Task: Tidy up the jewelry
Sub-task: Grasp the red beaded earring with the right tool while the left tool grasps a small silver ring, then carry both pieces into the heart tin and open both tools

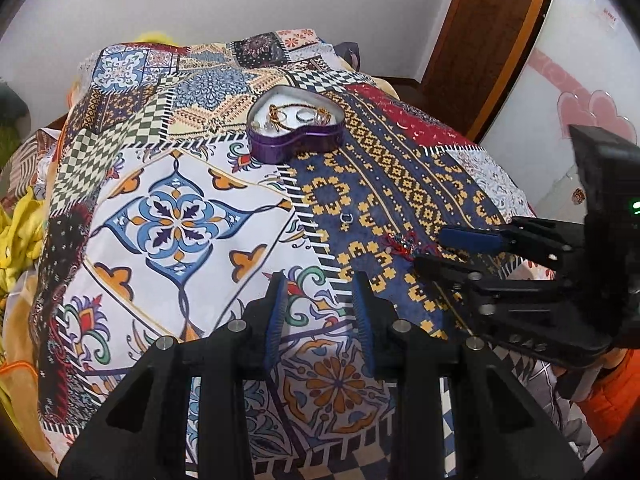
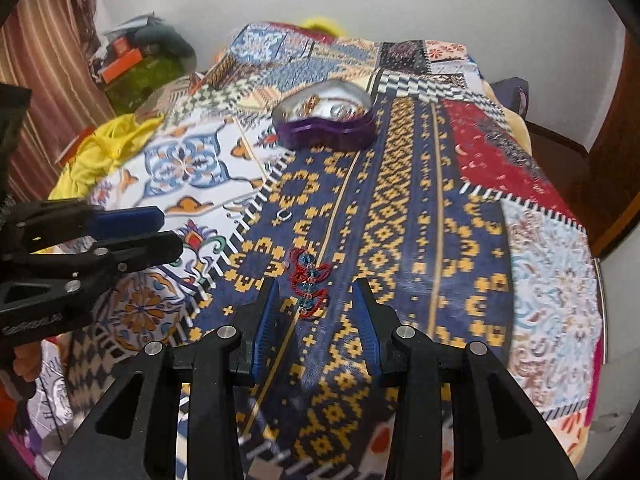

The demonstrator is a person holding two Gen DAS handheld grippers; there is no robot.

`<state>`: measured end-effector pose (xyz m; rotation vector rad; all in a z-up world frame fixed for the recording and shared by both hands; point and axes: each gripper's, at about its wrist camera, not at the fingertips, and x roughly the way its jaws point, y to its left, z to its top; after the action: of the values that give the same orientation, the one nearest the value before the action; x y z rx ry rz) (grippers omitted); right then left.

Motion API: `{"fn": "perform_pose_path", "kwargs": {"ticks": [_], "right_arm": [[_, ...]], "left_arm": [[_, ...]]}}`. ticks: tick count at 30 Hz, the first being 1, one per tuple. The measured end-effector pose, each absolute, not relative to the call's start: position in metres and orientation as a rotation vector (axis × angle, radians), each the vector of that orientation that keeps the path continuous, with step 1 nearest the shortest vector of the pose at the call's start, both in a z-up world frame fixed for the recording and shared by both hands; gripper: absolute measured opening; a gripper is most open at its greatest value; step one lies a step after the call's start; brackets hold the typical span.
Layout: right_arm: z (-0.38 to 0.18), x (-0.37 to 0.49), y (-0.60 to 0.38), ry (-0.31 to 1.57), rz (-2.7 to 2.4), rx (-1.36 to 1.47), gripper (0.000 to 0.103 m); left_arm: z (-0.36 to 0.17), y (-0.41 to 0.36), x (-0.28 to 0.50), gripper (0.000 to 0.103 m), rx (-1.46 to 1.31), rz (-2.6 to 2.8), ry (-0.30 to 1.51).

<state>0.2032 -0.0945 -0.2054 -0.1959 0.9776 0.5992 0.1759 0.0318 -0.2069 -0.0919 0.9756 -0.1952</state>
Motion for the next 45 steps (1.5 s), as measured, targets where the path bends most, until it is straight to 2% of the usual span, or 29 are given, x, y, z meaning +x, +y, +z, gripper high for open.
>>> {"fn": "perform_pose_path", "kwargs": {"ticks": [4, 6, 8, 10, 32, 34, 37, 38, 39, 45], "right_arm": [[-0.209, 0.204, -0.09, 0.95, 0.611, -0.209, 0.034], [-0.211, 0.204, -0.087, 0.941, 0.617, -0.223, 0.031], [-0.212, 0.205, -0.086, 0.938, 0.623, -0.237, 0.014], [-0.212, 0.207, -0.087, 0.941, 0.637, -0.227, 0.009], [-0.18, 0.231, -0.128, 0.842, 0.606, -0.1, 0.008], [-0.178, 0.232, -0.129, 0.837, 0.608, -0.095, 0.008], [-0.178, 0.232, -0.13, 0.836, 0.609, -0.096, 0.008], [-0.179, 0.231, -0.13, 0.837, 0.61, -0.096, 0.008], [-0.179, 0.231, -0.131, 0.839, 0.611, -0.094, 0.008], [-0.173, 0.233, -0.132, 0.826, 0.605, -0.086, 0.008]], "left_arm": [[-0.211, 0.029, 0.18, 0.032, -0.079, -0.197, 0.981], [-0.213, 0.028, 0.183, 0.032, -0.076, -0.199, 0.983], [-0.216, 0.028, 0.187, 0.032, -0.08, -0.199, 0.989], [-0.219, 0.028, 0.192, 0.032, -0.082, -0.2, 0.994], [-0.24, -0.002, 0.244, 0.032, -0.059, -0.244, 1.017], [-0.24, 0.0, 0.246, 0.03, -0.065, -0.24, 1.014], [-0.241, 0.002, 0.25, 0.019, -0.074, -0.233, 1.013], [-0.242, 0.004, 0.252, 0.01, -0.08, -0.232, 1.014], [-0.242, 0.005, 0.252, 0.008, -0.083, -0.23, 1.015], [-0.236, 0.008, 0.245, 0.008, -0.089, -0.206, 0.997]]}}
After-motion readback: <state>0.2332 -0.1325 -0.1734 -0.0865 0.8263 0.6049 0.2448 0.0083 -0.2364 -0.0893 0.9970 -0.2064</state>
